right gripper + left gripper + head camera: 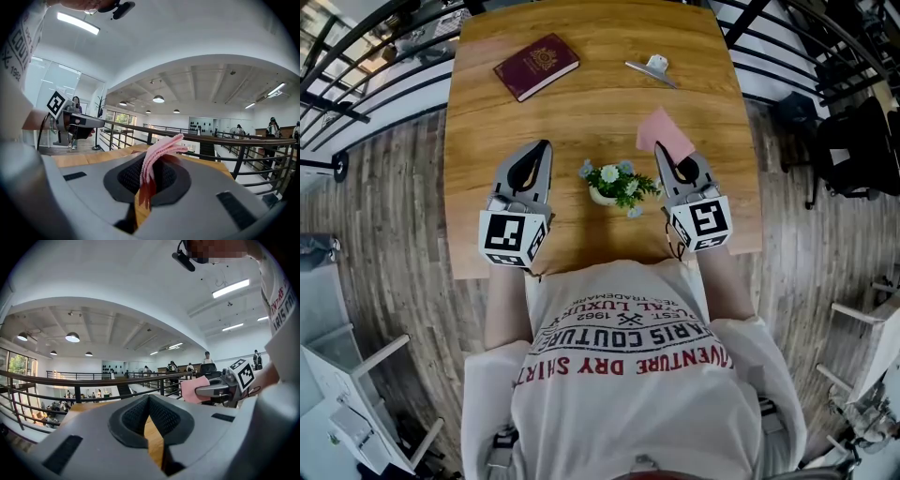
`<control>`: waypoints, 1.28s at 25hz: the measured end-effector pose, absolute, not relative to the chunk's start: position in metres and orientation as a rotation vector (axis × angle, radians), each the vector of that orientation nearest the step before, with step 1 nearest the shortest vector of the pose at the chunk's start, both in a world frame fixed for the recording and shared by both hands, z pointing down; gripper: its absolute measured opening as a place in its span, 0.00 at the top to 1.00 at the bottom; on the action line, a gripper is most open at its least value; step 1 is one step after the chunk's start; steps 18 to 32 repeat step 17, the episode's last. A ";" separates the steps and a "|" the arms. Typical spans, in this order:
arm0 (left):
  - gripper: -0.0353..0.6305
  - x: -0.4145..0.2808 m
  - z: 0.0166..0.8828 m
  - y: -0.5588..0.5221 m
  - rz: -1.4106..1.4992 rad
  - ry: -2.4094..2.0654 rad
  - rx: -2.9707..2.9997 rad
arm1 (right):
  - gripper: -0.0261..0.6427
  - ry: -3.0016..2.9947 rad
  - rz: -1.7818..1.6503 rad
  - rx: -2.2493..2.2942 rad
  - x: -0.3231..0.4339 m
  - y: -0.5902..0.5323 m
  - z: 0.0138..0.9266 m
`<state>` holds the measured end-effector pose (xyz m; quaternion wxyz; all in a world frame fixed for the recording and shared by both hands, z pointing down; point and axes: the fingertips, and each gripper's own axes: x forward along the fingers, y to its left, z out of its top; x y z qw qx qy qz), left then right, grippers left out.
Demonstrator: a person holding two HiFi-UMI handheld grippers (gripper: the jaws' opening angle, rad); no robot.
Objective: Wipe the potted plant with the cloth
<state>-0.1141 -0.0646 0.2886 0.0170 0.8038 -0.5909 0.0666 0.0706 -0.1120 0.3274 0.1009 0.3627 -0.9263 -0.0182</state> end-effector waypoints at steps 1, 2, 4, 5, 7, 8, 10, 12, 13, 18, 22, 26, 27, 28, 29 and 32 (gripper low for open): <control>0.92 -0.114 0.288 -0.064 0.206 -1.839 2.494 | 0.91 -2.737 -0.055 1.074 0.071 -0.112 0.327; 0.92 -0.114 0.288 -0.064 0.206 -1.841 2.490 | 0.91 -2.737 -0.057 1.077 0.072 -0.112 0.326; 0.92 -0.113 0.287 -0.065 0.212 -1.843 2.488 | 0.91 -2.738 -0.059 1.083 0.073 -0.112 0.324; 0.92 -0.112 0.287 -0.065 0.216 -1.841 2.493 | 0.91 -2.739 -0.056 1.086 0.073 -0.112 0.324; 0.92 -0.110 0.287 -0.064 0.228 -1.834 2.511 | 0.91 -2.740 -0.047 1.095 0.074 -0.112 0.324; 0.92 -0.108 0.287 -0.064 0.235 -1.831 2.520 | 0.91 -2.738 -0.043 1.099 0.074 -0.112 0.324; 0.92 -0.106 0.287 -0.064 0.237 -1.825 2.525 | 0.91 -2.735 -0.039 1.101 0.075 -0.112 0.326; 0.92 -0.106 0.288 -0.065 0.232 -1.822 2.521 | 0.91 -2.734 -0.039 1.099 0.075 -0.112 0.327; 0.92 -0.106 0.288 -0.065 0.233 -1.823 2.519 | 0.91 -2.733 -0.040 1.097 0.075 -0.112 0.328; 0.92 -0.106 0.291 -0.067 0.258 -1.828 2.512 | 0.91 -2.729 -0.039 1.100 0.074 -0.113 0.330; 0.92 -0.106 0.291 -0.067 0.258 -1.828 2.512 | 0.91 -2.729 -0.039 1.100 0.074 -0.113 0.330; 0.92 -0.106 0.291 -0.067 0.258 -1.828 2.512 | 0.91 -2.729 -0.039 1.100 0.074 -0.113 0.330; 0.92 -0.106 0.291 -0.067 0.258 -1.828 2.512 | 0.91 -2.729 -0.039 1.100 0.074 -0.113 0.330; 0.92 -0.106 0.291 -0.067 0.258 -1.828 2.512 | 0.91 -2.729 -0.039 1.100 0.074 -0.113 0.330; 0.92 -0.106 0.291 -0.067 0.258 -1.828 2.512 | 0.91 -2.729 -0.039 1.100 0.074 -0.113 0.330; 0.92 -0.106 0.291 -0.067 0.258 -1.828 2.512 | 0.91 -2.729 -0.039 1.100 0.074 -0.113 0.330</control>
